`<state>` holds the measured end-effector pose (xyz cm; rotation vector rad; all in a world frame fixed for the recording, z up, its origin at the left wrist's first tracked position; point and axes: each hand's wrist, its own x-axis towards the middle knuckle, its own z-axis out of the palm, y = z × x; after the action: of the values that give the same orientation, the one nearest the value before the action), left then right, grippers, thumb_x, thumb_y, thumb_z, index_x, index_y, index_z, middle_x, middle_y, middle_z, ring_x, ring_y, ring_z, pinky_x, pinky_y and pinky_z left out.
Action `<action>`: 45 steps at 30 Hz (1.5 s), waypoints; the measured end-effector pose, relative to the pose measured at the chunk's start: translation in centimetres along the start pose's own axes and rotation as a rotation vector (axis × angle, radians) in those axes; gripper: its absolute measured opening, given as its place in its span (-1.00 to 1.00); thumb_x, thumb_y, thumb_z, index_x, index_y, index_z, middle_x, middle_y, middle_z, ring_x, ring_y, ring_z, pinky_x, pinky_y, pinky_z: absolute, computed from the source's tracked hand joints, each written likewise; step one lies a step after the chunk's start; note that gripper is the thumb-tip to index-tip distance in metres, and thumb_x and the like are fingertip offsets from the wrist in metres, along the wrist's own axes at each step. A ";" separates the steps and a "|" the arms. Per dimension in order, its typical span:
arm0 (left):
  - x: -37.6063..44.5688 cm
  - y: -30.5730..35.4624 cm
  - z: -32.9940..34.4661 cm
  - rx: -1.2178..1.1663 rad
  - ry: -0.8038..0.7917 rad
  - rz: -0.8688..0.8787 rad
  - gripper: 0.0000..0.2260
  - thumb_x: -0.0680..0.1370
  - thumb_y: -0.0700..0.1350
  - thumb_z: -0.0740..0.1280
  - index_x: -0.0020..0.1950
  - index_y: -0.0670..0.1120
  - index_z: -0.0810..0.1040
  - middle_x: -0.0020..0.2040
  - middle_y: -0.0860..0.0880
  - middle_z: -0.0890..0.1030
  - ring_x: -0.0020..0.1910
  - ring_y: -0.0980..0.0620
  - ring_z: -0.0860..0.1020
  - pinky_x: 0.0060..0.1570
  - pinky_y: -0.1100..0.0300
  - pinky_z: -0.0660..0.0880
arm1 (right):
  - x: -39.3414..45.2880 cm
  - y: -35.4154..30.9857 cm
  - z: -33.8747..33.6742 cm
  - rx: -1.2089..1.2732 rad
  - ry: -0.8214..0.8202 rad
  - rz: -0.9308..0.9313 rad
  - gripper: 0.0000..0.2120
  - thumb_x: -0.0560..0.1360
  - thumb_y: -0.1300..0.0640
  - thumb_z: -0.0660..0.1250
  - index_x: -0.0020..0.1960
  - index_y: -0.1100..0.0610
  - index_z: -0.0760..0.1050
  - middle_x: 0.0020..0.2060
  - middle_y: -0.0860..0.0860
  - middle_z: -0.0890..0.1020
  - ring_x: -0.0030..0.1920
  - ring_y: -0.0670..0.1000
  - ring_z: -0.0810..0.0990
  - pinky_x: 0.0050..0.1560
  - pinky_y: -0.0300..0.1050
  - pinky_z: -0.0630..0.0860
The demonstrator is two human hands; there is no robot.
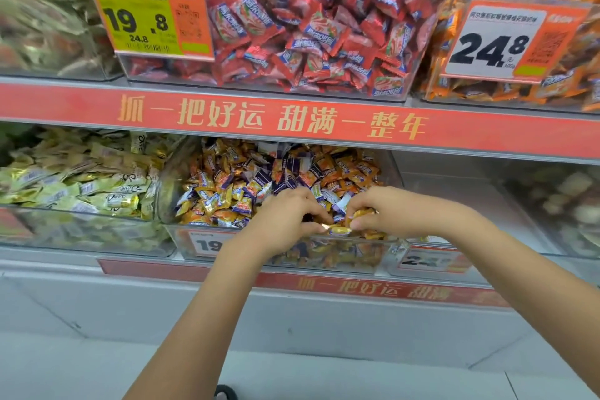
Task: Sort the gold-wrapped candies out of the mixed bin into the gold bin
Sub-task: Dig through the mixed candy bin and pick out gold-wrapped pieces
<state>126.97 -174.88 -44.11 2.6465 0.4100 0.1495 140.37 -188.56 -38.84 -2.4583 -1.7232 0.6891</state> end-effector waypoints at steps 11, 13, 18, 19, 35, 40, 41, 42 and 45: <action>0.4 0.5 0.0 0.018 -0.030 -0.062 -0.82 0.55 -0.03 0.34 0.14 0.08 0.60 0.01 0.08 0.36 0.11 0.02 0.38 0.23 -0.02 0.30 | -5.5 8.0 0.8 0.900 0.597 0.186 -0.79 0.62 0.22 0.17 -0.02 0.06 0.57 -0.10 0.10 0.64 -0.12 -0.02 0.55 -0.10 -0.23 0.50; 0.4 0.5 0.2 0.002 0.010 -0.070 -0.92 0.53 -0.05 0.38 0.01 0.05 0.59 0.00 0.07 0.37 0.08 0.02 0.39 0.23 -0.05 0.32 | -5.5 9.8 2.4 0.930 0.519 0.256 -0.79 0.61 0.24 0.18 -0.01 0.04 0.56 0.08 0.21 0.60 -0.01 0.05 0.56 0.05 -0.10 0.53; 0.2 0.8 0.4 -0.146 0.162 -0.036 -0.94 0.52 -0.07 0.38 -0.10 0.08 0.52 -0.05 0.08 0.44 0.02 0.02 0.43 0.06 0.11 0.40 | -5.4 9.8 1.9 0.745 0.409 0.189 -0.79 0.60 0.19 0.22 0.13 -0.06 0.53 0.08 -0.10 0.63 0.02 -0.21 0.58 0.01 -0.38 0.41; 0.2 1.0 0.3 -0.228 0.218 -0.053 -0.96 0.53 -0.09 0.37 -0.08 0.04 0.53 -0.07 0.07 0.50 -0.04 0.06 0.49 -0.04 0.25 0.42 | -5.5 9.3 1.5 0.611 0.458 0.160 -0.78 0.59 0.20 0.24 0.10 -0.08 0.55 0.04 -0.17 0.62 0.03 -0.26 0.55 -0.03 -0.43 0.38; 0.3 3.9 0.7 -0.323 0.197 -0.040 -0.83 0.48 -0.10 0.44 0.06 -0.05 0.63 -0.07 0.09 0.64 -0.13 0.17 0.61 -0.08 0.29 0.55 | -3.8 3.6 1.5 0.699 0.943 -0.029 -0.78 0.41 0.29 0.45 -0.18 -0.05 0.61 -0.29 -0.11 0.67 -0.28 -0.09 0.63 -0.20 -0.17 0.59; -0.1 2.0 0.3 0.000 -0.029 0.006 -0.78 0.59 0.00 0.27 0.02 -0.08 0.65 -0.05 -0.03 0.64 -0.10 0.02 0.56 -0.03 0.05 0.52 | -5.2 7.6 3.3 0.278 0.948 0.256 -0.87 0.45 0.19 0.43 -0.10 -0.04 0.62 -0.15 -0.17 0.63 0.05 0.02 0.58 0.02 -0.20 0.38; -0.3 1.9 0.0 -0.020 -0.060 0.006 -0.79 0.58 -0.01 0.28 0.02 -0.08 0.65 -0.05 -0.03 0.65 -0.10 0.03 0.57 -0.02 0.06 0.52 | -5.2 7.0 3.3 0.246 0.980 0.176 -0.87 0.44 0.17 0.44 -0.05 -0.02 0.64 -0.09 -0.19 0.60 0.10 -0.02 0.54 0.05 -0.23 0.33; -0.4 1.8 -0.4 -0.036 -0.066 0.001 -0.81 0.58 -0.04 0.29 0.03 -0.07 0.66 -0.04 -0.01 0.65 -0.11 0.09 0.58 -0.02 0.12 0.52 | -5.0 6.2 3.0 0.255 0.990 0.037 -0.86 0.43 0.17 0.45 -0.03 -0.01 0.65 -0.06 -0.21 0.60 0.08 -0.11 0.52 0.04 -0.30 0.32; -0.6 1.4 -0.7 -0.069 0.063 -0.024 -0.84 0.57 -0.10 0.31 0.01 -0.11 0.66 -0.25 0.12 0.59 -0.36 0.33 0.50 -0.32 0.45 0.40 | -3.8 2.3 2.1 0.330 0.654 -0.277 -0.85 0.46 0.14 0.43 0.03 0.03 0.63 -0.10 -0.15 0.65 -0.09 -0.19 0.56 -0.05 -0.32 0.46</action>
<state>126.67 -175.98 -42.87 2.5735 0.4495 0.2355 140.55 -193.26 -40.22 -1.8727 -1.4885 0.0990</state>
